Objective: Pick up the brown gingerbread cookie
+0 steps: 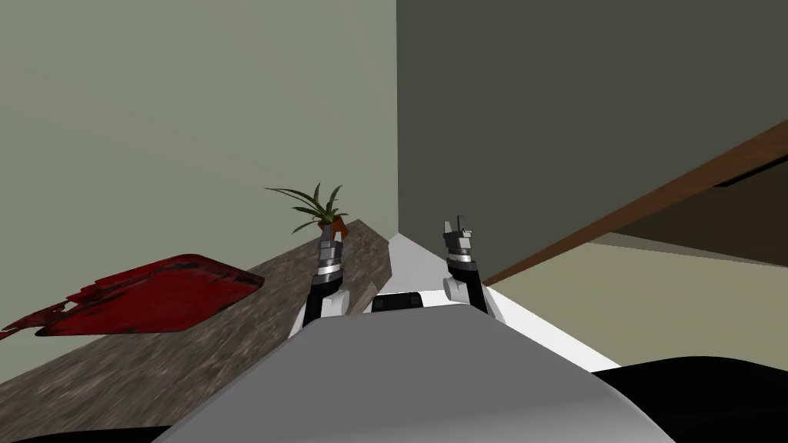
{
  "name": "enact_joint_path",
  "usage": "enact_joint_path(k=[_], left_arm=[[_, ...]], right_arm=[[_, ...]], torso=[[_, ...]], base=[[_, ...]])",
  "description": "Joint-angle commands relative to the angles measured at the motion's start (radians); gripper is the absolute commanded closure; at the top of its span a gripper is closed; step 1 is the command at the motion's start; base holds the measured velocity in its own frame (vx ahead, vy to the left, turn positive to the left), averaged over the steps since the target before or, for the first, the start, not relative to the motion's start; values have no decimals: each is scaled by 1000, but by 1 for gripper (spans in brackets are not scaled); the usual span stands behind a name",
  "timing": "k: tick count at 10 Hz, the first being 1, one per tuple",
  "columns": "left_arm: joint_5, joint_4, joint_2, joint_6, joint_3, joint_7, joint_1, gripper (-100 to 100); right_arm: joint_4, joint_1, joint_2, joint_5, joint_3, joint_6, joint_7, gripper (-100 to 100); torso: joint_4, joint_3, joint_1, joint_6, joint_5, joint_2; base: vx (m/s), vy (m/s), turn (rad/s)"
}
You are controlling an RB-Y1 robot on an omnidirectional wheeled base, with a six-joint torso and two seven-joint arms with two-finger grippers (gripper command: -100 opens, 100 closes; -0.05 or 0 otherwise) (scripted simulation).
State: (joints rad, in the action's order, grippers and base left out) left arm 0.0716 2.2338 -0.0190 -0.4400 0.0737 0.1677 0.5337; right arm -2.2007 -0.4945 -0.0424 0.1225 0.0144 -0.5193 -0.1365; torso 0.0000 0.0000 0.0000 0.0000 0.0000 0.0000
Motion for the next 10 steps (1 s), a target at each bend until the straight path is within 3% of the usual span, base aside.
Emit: enact_joint_path(k=[1,5,10], left_arm=[[-2,2,29,11,-2,-3,-3,-100],[-16,15,116,75,-11,-23,-19,-100],[-46,43,210,208,-33,-64,-53,-100]], right_arm=[[0,0,0,0,0,0,0,0],[0,0,0,0,0,0,0,0],[0,0,0,0,0,0,0,0]], torso=[[0,0,0,0,0,0],[1,2,5,0,1,3],[2,4,7,0,1,7]], base=[[-9,14,-28],[-47,53,-54],[-95,87,-94]])
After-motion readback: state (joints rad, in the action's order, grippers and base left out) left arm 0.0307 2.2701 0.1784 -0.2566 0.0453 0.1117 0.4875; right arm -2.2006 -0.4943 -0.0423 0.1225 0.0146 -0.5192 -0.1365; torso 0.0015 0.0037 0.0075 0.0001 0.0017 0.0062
